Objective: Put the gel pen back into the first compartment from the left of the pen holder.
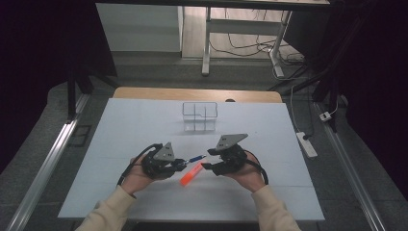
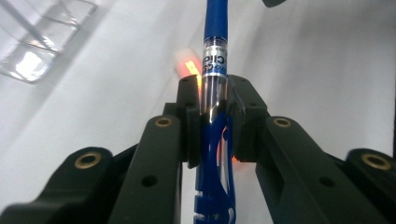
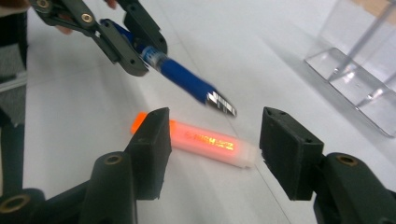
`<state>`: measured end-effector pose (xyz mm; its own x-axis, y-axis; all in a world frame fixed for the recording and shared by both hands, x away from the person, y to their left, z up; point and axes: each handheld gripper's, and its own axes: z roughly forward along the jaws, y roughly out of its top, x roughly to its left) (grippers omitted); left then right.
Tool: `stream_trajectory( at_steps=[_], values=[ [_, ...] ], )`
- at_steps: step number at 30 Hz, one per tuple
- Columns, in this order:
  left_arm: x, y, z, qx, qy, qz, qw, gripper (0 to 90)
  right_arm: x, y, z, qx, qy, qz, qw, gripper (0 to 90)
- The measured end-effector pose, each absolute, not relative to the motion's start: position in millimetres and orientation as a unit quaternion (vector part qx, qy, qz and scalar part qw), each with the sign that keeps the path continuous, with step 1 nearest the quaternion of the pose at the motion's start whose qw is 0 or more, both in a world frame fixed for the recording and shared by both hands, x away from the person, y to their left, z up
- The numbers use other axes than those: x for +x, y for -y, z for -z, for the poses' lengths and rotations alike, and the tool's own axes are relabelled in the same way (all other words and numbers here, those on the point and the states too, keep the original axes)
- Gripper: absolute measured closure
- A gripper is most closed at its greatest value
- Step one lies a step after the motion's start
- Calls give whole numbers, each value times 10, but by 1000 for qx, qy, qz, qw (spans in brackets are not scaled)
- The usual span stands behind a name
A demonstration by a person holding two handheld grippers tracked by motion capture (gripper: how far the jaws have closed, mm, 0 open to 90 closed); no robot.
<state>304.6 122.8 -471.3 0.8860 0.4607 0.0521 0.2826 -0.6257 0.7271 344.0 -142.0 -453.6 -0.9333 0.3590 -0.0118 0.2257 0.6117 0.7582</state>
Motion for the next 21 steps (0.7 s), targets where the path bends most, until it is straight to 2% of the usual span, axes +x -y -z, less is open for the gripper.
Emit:
stream_trajectory(
  at_steps=[8, 21],
  values=[
    [3056, -1294, 4702, 873, -230, -127, 410, 757, 3479, 1451, 4590, 197, -878, -430, 72, 386],
    [3024, -1275, 4703, 852, -235, -142, 444, 756, 3481, 1451, 4625, 218, -850, -476, 60, 395]
  ],
)
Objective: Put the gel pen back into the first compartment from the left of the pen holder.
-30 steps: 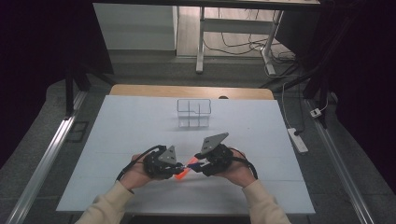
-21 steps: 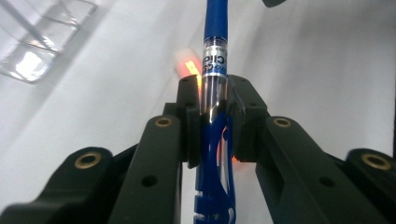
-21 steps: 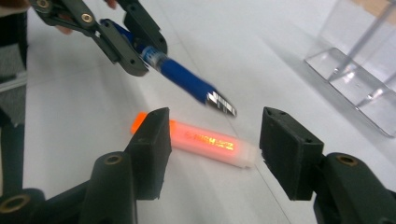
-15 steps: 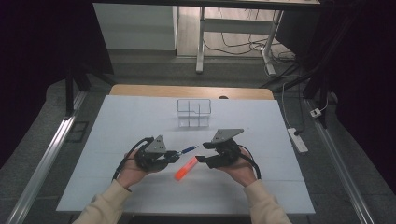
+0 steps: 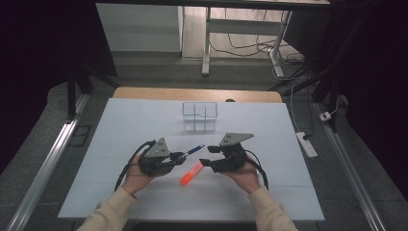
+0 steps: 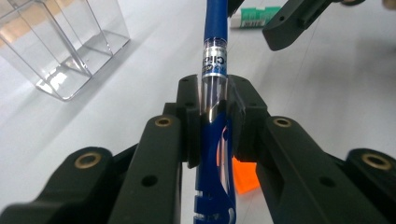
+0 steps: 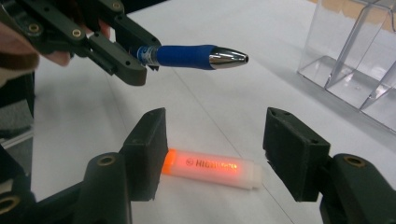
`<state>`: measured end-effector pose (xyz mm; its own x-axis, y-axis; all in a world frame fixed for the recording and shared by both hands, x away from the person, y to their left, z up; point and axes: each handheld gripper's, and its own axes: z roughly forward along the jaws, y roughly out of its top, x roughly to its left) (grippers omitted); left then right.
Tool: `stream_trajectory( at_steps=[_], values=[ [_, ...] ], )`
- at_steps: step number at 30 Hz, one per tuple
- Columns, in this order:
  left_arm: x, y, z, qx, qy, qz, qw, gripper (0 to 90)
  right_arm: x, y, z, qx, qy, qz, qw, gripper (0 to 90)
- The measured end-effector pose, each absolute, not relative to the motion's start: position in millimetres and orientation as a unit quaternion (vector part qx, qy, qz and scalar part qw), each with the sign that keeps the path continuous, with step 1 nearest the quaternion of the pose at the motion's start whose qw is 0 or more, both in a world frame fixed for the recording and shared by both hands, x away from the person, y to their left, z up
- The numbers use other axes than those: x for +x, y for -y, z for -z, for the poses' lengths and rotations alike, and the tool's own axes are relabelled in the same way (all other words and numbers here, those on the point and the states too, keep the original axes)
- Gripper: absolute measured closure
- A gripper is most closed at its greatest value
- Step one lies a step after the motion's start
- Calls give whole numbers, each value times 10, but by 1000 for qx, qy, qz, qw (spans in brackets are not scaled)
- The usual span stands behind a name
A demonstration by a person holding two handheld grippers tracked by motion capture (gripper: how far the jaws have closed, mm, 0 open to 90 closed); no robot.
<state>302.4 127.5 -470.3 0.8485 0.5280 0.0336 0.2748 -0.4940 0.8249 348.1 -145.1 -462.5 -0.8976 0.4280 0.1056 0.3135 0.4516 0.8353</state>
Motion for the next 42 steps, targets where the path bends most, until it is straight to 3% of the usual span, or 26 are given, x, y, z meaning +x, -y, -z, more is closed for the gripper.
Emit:
stream_trajectory(
  at_steps=[17, 33, 42],
  values=[
    [2959, -1141, 4758, 846, -221, -173, 454, 755, 3466, 1452, 4612, 246, -806, -537, 35, 470],
    [2946, -994, 4868, 857, -221, -188, 427, 754, 3442, 1459, 4588, 255, -760, -598, -8, 725],
    [2962, -988, 4889, 854, -229, -183, 430, 745, 3410, 1419, 4568, 232, -761, -606, -27, 787]
  ],
)
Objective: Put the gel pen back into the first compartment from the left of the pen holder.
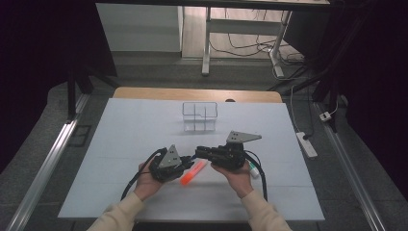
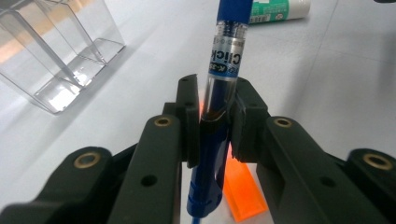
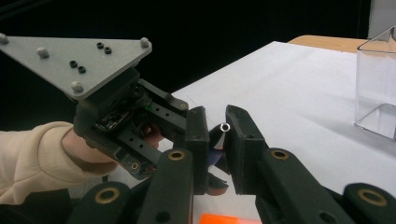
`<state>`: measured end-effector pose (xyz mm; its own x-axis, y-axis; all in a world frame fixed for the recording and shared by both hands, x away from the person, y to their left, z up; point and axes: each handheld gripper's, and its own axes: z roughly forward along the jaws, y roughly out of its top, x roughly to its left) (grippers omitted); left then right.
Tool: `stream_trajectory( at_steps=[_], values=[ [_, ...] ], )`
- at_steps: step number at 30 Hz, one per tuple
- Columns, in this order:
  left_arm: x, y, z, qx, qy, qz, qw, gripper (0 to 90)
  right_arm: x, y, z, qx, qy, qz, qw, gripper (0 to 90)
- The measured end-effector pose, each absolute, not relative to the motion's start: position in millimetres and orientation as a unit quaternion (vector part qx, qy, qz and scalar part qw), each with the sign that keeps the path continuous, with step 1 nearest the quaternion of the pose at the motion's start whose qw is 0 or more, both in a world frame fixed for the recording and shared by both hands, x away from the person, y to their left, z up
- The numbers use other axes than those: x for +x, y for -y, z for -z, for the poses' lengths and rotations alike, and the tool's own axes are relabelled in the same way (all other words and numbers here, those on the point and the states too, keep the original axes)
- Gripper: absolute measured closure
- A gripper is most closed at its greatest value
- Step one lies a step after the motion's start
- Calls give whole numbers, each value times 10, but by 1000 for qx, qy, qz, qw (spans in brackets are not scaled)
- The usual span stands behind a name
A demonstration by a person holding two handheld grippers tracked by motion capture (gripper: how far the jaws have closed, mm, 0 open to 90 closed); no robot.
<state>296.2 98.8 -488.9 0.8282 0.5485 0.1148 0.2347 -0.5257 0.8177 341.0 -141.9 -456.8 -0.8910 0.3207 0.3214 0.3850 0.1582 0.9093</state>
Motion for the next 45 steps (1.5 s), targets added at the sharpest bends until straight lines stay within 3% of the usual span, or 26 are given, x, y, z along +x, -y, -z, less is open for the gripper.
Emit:
stream_trajectory(
  at_steps=[2, 4, 8, 12, 45],
  values=[
    [2973, -1007, 4885, 850, -236, -177, 437, 710, 3404, 1415, 4562, -230, 762, 605, 22, 789],
    [2985, -1025, 4881, 847, -243, -173, 441, 601, 3402, 1427, 4552, -230, 762, 605, 15, 789],
    [2994, -1053, 4876, 844, -262, -169, 437, 468, 3416, 1489, 4522, -238, 758, 608, -3, 789],
    [2991, -1068, 4871, 843, -267, -168, 435, 411, 3437, 1562, 4500, -244, 755, 609, -18, 789],
    [2796, -1795, 4913, 836, -324, -166, 412, 367, 3487, 1814, 4358, -262, 732, 625, -64, 789]
  ],
)
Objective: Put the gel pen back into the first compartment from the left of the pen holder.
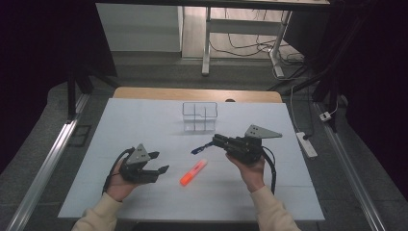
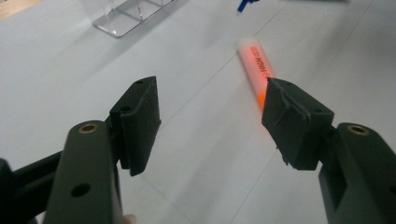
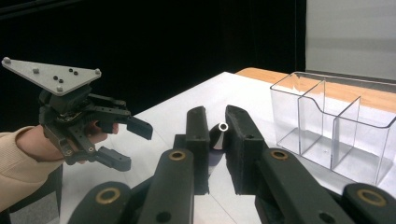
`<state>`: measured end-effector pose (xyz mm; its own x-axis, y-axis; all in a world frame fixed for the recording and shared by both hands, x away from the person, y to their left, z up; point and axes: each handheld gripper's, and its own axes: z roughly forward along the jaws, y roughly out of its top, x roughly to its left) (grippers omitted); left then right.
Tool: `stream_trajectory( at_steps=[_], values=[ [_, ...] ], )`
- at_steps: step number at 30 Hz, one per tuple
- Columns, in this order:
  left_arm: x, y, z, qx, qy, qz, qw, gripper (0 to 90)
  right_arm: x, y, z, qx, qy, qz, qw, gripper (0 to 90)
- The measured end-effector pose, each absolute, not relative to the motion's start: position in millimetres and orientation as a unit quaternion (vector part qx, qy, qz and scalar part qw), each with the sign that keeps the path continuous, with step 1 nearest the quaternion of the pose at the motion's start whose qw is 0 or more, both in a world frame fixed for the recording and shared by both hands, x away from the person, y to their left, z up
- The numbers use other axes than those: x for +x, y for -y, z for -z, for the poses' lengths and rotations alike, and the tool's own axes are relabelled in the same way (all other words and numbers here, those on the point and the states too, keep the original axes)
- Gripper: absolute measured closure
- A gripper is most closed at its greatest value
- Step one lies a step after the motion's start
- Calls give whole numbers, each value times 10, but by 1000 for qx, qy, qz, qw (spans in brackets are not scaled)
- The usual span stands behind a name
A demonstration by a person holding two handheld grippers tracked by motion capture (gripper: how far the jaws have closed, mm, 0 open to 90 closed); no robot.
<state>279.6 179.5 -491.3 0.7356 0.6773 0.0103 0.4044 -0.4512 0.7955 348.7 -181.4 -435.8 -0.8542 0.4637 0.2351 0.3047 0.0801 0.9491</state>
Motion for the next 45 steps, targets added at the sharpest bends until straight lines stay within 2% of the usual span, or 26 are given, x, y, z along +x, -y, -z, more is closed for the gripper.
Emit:
stream_trajectory(
  at_steps=[24, 35, 45],
  values=[
    [2604, -2031, 5017, 833, -346, -149, 405, 366, 3562, 1793, 4208, 265, -717, -640, 81, 789],
    [2615, -2051, 5049, 833, -347, -143, 406, 366, 3805, 1688, 3938, 256, -717, -639, 105, 789],
    [2621, -2055, 5048, 833, -347, -142, 407, 366, 4070, 1600, 3846, 275, -711, -636, 117, 789]
  ],
)
